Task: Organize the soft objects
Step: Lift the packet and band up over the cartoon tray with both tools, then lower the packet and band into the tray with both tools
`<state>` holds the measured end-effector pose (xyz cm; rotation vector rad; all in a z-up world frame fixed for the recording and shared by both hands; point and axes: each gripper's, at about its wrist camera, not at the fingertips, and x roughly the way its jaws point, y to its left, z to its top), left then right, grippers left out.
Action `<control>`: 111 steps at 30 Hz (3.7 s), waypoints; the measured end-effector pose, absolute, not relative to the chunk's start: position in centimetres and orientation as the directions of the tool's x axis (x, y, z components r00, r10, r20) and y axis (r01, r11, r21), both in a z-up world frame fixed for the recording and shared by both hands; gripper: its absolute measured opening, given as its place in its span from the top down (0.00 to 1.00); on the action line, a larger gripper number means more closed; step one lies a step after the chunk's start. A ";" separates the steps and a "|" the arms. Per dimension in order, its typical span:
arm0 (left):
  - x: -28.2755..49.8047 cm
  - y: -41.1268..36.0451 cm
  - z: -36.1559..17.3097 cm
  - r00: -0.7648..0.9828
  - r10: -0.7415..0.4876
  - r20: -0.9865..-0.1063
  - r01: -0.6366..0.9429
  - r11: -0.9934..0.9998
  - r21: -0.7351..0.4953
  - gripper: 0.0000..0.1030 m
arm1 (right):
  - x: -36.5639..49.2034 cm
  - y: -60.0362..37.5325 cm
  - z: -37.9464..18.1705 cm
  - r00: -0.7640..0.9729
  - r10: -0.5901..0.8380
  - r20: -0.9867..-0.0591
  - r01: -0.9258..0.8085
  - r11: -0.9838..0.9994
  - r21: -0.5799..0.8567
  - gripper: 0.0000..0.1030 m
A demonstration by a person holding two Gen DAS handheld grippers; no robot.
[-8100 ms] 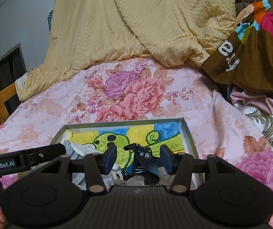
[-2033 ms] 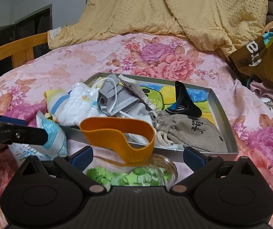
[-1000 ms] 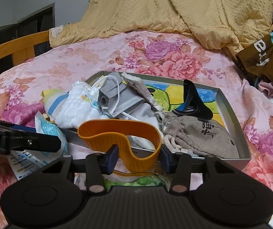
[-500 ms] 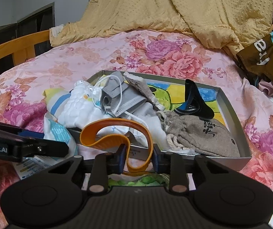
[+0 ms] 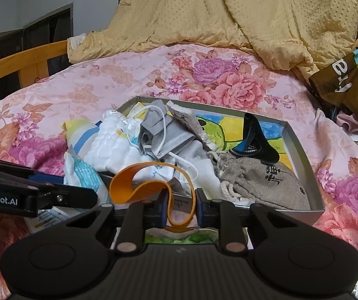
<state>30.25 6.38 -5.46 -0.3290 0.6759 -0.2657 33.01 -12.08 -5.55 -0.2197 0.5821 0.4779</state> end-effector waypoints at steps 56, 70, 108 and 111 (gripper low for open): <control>41.6 -0.8 2.3 0.875 -0.311 -0.371 0.197 0.929 -0.314 0.59 | 42.4 -23.4 -2.0 0.879 0.213 -0.427 -0.132 0.968 0.212 0.79; 45.4 -3.7 -1.1 0.832 -0.283 -0.478 0.141 0.940 -0.311 0.59 | 44.6 -23.2 -4.6 0.843 0.168 -0.511 -0.082 0.979 0.186 0.79; 45.6 -3.5 -3.7 0.797 -0.244 -0.553 0.099 0.955 -0.279 0.54 | 45.6 -22.7 -6.1 0.793 0.183 -0.581 -0.101 0.980 0.170 0.64; 45.6 -3.4 -3.7 0.799 -0.242 -0.551 0.097 0.955 -0.279 0.52 | 45.6 -22.7 -6.1 0.793 0.184 -0.581 -0.102 0.980 0.171 0.62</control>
